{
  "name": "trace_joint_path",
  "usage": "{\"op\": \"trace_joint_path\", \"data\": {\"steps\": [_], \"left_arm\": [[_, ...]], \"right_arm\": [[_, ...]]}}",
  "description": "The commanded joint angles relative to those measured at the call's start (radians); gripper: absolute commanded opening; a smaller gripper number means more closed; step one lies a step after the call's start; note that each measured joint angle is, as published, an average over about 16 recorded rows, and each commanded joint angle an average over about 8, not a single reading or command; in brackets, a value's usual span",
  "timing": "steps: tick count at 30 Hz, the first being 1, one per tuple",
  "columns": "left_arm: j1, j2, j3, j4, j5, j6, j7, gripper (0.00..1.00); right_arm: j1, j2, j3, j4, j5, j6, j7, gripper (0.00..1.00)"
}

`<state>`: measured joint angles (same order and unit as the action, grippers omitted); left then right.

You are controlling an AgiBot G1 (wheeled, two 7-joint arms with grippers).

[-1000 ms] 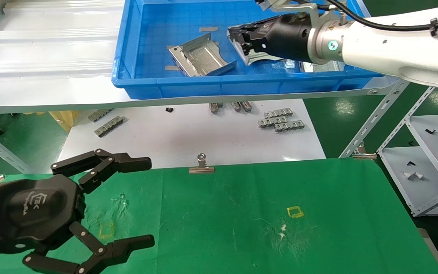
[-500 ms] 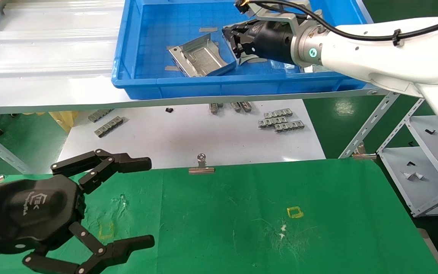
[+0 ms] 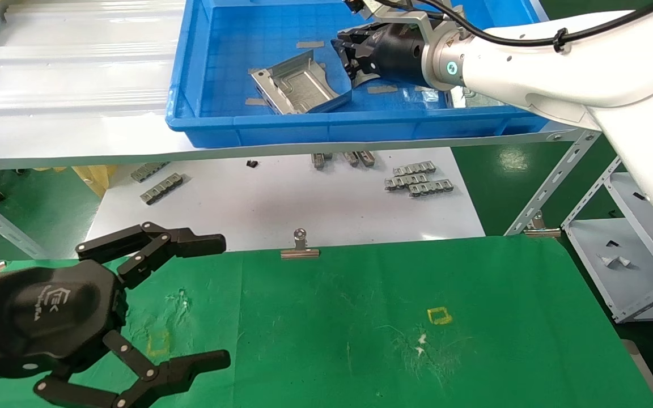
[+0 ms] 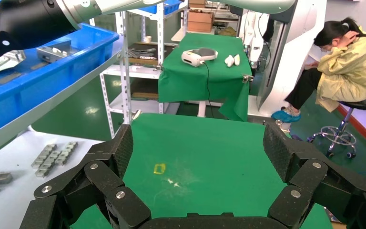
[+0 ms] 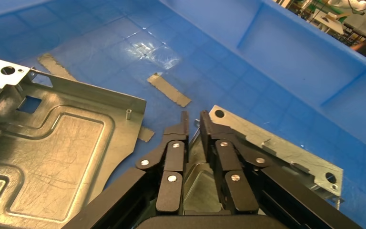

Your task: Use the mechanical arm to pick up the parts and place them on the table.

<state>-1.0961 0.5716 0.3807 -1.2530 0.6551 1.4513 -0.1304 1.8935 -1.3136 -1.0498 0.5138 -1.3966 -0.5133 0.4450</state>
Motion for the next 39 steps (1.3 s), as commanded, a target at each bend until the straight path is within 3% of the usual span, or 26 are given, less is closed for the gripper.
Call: {"op": "trace_joint_path", "data": {"steps": [1, 4, 12, 21, 39], "left_arm": [[0.0, 0.0, 0.0, 0.0, 0.0, 0.0, 0.0, 1.0], [0.0, 0.0, 0.0, 0.0, 0.0, 0.0, 0.0, 1.0], [0.0, 0.0, 0.0, 0.0, 0.0, 0.0, 0.0, 1.0], [0.0, 0.0, 0.0, 0.0, 0.0, 0.0, 0.0, 1.0], [0.0, 0.0, 0.0, 0.0, 0.0, 0.0, 0.0, 1.0]], "right_arm": [[0.003, -0.005, 0.001, -0.009, 0.002, -0.003, -0.002, 1.0], [0.011, -0.012, 0.0, -0.025, 0.002, -0.005, -0.004, 1.0], [0.025, -0.026, -0.014, -0.062, -0.002, -0.006, 0.003, 0.02], [0.032, -0.028, -0.031, -0.066, 0.003, -0.018, 0.037, 0.0], [0.047, -0.013, -0.118, 0.001, -0.063, -0.041, 0.205, 0.0]]}}
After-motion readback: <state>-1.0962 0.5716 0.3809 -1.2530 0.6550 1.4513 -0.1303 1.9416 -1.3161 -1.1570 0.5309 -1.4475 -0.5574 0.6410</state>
